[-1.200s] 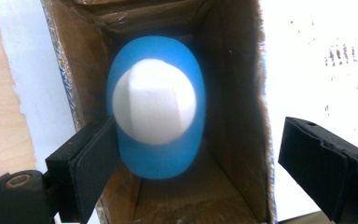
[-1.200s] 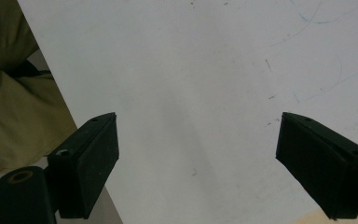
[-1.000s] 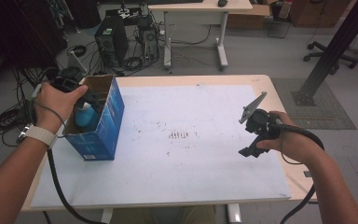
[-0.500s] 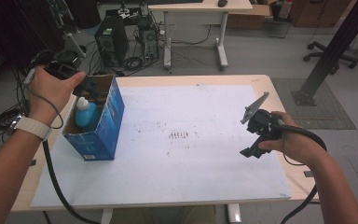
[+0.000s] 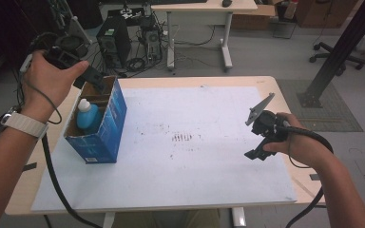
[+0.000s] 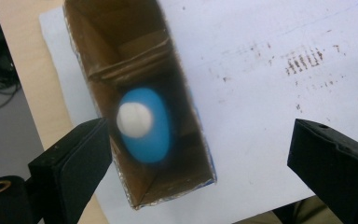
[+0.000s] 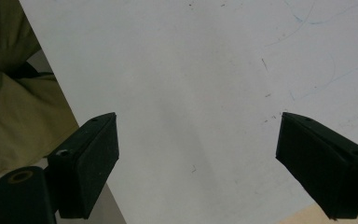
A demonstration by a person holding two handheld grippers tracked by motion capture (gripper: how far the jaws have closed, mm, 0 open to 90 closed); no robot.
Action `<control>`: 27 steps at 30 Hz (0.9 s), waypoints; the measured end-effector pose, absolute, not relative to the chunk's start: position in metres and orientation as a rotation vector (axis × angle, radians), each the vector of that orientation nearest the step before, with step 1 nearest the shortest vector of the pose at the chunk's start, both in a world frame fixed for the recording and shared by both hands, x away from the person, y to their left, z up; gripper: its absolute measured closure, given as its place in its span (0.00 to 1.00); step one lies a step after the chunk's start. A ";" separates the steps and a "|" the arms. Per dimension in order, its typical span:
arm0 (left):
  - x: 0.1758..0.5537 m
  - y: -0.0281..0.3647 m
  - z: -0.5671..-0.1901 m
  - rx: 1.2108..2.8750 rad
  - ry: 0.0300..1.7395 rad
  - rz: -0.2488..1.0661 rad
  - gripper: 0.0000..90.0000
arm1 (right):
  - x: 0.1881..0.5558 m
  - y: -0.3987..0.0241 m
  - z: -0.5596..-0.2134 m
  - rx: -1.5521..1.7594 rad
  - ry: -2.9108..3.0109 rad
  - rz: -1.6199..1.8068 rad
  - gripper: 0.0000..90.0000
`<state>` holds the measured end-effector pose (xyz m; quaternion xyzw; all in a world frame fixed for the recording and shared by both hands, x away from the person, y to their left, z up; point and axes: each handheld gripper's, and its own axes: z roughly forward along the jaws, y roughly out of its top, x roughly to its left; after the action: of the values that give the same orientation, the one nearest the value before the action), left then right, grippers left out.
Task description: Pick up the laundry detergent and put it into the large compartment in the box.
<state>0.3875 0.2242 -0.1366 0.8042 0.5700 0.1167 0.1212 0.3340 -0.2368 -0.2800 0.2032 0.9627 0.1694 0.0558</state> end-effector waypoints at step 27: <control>0.371 0.158 -0.145 2.553 1.263 0.340 0.07 | 0.334 -0.232 -0.280 0.611 2.918 0.520 0.14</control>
<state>0.3707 0.1584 -0.1446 0.8817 0.4363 0.1173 0.1360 0.3344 -0.2324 -0.2796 0.2014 0.9626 0.1717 0.0575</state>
